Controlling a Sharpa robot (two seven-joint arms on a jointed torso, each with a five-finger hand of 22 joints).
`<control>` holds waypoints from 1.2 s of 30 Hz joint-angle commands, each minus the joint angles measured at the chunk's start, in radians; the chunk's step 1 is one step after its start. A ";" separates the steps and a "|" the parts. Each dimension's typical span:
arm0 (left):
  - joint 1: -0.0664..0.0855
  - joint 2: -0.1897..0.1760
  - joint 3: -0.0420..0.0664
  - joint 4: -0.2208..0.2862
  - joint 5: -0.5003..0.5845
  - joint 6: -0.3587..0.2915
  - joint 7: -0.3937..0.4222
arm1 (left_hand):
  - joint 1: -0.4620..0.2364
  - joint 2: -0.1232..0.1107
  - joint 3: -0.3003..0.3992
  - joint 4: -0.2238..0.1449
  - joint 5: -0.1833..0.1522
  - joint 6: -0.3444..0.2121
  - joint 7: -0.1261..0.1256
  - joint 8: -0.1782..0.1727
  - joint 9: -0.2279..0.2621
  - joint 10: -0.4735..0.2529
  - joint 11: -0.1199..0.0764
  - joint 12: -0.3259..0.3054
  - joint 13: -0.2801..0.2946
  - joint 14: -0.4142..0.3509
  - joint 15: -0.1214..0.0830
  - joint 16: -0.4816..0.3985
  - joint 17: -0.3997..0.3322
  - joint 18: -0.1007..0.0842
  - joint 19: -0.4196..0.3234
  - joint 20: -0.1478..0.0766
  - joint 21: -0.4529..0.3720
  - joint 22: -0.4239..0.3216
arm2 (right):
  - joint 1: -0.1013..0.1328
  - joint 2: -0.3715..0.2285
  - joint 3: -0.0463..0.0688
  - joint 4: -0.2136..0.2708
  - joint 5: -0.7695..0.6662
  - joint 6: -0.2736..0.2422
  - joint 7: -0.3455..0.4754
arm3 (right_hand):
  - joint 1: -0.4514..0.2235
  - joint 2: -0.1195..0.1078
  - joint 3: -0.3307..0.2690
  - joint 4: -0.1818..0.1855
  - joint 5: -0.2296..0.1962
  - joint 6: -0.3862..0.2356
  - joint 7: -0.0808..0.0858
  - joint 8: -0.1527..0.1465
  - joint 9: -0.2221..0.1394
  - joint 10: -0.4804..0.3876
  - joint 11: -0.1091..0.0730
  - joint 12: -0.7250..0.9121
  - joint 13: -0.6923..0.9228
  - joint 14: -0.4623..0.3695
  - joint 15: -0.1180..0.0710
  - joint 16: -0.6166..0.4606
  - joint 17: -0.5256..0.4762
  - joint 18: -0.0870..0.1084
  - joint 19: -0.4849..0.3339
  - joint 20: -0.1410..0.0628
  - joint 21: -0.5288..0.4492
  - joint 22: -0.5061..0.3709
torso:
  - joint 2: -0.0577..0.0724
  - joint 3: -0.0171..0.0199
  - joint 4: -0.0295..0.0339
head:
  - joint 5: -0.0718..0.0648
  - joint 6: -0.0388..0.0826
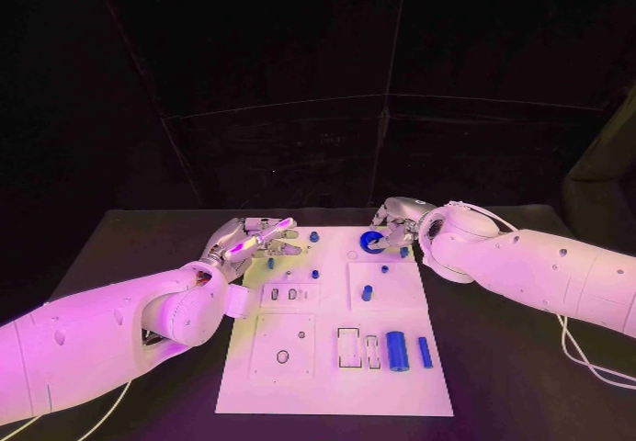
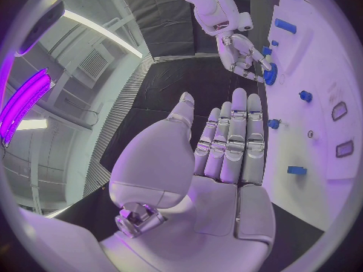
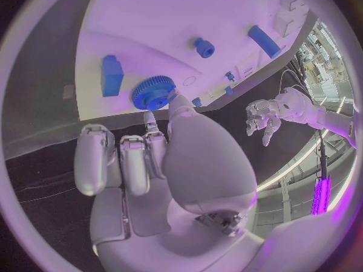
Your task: Assemble the parts on the task board
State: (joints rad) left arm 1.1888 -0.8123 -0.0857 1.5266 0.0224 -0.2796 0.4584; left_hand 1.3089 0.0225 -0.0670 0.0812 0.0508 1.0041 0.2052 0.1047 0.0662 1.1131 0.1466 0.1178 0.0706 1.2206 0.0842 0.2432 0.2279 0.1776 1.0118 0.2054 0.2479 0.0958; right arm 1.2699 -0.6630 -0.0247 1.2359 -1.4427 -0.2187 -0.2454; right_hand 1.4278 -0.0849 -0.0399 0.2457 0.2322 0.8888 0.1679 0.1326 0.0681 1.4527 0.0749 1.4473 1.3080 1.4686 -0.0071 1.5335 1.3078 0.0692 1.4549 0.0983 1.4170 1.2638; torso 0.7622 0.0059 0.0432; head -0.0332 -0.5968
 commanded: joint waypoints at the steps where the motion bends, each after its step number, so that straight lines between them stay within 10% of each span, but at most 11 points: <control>1: 0.001 0.001 0.000 0.000 0.000 0.016 0.001 | 0.000 0.007 0.000 -0.003 -0.003 0.000 0.003 -0.006 0.000 -0.002 0.000 -0.003 0.000 0.000 0.005 -0.006 0.001 0.006 0.007 -0.001 -0.005 -0.001 | 0.002 0.002 0.000 -0.002 -0.029 0.012 -0.009 | 0.026 0.012 0.011 -0.017 -0.008 -0.001 -0.001 0.005 0.002 0.000 0.004 0.004 0.094 0.083 0.007 0.005 0.169 -0.009 0.000 0.003 0.007 0.002 | 0.000 0.0002 -0.0006 | 0.001 -0.002; 13: 0.001 0.001 -0.001 0.001 0.000 0.017 -0.010 | 0.006 0.015 0.002 -0.009 -0.002 0.002 0.002 -0.007 0.000 -0.001 0.000 -0.003 0.000 0.000 0.005 -0.008 0.004 0.006 0.009 -0.001 -0.009 -0.003 | 0.002 0.000 0.000 0.006 -0.034 -0.007 -0.010 | 0.078 0.075 0.096 -0.082 -0.107 0.084 -0.019 0.048 0.011 0.015 -0.012 0.018 0.118 0.083 -0.004 0.006 0.171 -0.012 0.005 -0.005 0.020 0.024 | -0.001 -0.0002 0.0000 | 0.002 -0.002; 36: 0.003 -0.026 -0.003 0.009 0.000 0.021 -0.011 | 0.008 0.017 0.003 -0.011 -0.002 0.002 0.002 -0.007 0.000 -0.001 -0.001 -0.004 0.000 0.000 0.005 -0.008 0.005 0.006 0.009 -0.001 -0.009 -0.004 | 0.002 -0.002 0.001 0.115 -0.132 -0.167 -0.037 | 0.009 0.056 0.155 -0.088 -0.027 0.136 -0.040 0.046 0.003 0.025 -0.032 0.019 0.129 0.083 -0.024 0.004 0.172 -0.020 0.020 -0.024 0.041 0.065 | -0.002 -0.0015 0.0022 | 0.007 0.006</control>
State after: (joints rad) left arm 1.1891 -0.8358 -0.0889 1.5317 0.0225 -0.2728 0.4458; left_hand 1.3143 0.0279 -0.0641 0.0784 0.0508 1.0041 0.2051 0.1047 0.0662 1.1131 0.1467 0.1177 0.0706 1.2205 0.0842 0.2393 0.2322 0.1775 1.0152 0.2021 0.2441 0.0938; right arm 1.2693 -0.6699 -0.0246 1.3392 -1.5159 -0.3146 -0.2669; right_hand 1.4470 -0.0289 0.1078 0.1571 0.1985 0.9917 0.1557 0.1833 0.0721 1.4649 0.0478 1.4667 1.3081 1.4650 -0.0220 1.5335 1.3075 0.0697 1.4659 0.0796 1.4515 1.3081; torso 0.7600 0.0042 0.0446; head -0.0273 -0.5919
